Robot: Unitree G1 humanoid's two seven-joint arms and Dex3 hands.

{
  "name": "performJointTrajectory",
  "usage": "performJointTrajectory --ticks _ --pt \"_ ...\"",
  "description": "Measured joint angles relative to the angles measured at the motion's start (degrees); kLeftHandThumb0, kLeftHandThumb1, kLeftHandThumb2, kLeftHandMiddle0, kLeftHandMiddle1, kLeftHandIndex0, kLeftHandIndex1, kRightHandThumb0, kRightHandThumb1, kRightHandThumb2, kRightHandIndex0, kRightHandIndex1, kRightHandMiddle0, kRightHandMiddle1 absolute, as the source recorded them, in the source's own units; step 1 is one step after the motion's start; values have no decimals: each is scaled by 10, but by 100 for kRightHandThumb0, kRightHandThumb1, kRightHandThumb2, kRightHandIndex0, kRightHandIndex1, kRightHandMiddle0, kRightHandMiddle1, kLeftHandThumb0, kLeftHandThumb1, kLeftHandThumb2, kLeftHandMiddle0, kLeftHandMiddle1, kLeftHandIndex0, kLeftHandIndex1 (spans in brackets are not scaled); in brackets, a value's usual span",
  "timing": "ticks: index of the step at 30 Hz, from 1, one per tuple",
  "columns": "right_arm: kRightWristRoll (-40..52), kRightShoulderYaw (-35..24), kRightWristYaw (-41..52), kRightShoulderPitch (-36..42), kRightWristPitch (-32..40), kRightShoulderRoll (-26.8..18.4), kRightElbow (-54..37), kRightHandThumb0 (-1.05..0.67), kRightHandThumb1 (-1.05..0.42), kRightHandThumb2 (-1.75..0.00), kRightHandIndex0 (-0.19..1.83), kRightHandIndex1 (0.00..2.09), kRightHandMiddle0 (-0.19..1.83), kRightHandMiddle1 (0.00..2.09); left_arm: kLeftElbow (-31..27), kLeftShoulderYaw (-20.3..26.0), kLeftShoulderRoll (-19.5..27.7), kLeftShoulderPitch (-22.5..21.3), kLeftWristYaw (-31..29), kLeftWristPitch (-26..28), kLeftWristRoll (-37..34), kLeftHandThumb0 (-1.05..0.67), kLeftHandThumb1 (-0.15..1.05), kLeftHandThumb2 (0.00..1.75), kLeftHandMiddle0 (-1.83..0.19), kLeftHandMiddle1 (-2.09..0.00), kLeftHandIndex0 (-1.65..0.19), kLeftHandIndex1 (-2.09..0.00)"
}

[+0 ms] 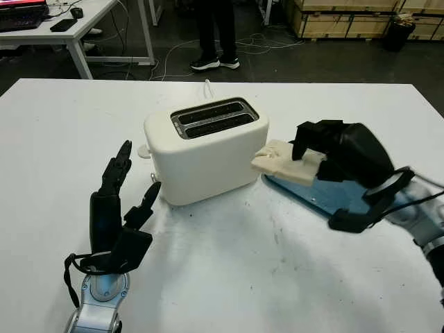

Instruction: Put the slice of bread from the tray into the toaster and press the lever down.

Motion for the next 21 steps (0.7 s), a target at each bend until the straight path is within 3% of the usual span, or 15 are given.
performJointTrajectory --ticks 5,8,12,21 --pt "131 -42 230 -17 69 -7 -6 -26 -92 -38 60 175 42 175 2 3 1 -7 -1 0 0 -46 92 29 -11 -50 -27 0" --pt "153 -63 337 -68 105 -11 4 -26 -92 -37 72 175 50 175 6 6 2 -14 -3 0 -2 -48 92 29 -10 -50 -26 0" --pt "158 -81 433 -161 145 -7 35 -27 -92 -35 81 175 57 175 9 6 2 -20 -7 -1 -4 -47 92 28 -10 -52 -27 0" --pt "119 -73 558 -388 233 49 137 -30 -92 -34 78 175 57 175 14 2 2 -25 -6 0 -5 -47 92 28 -8 -56 -27 0"
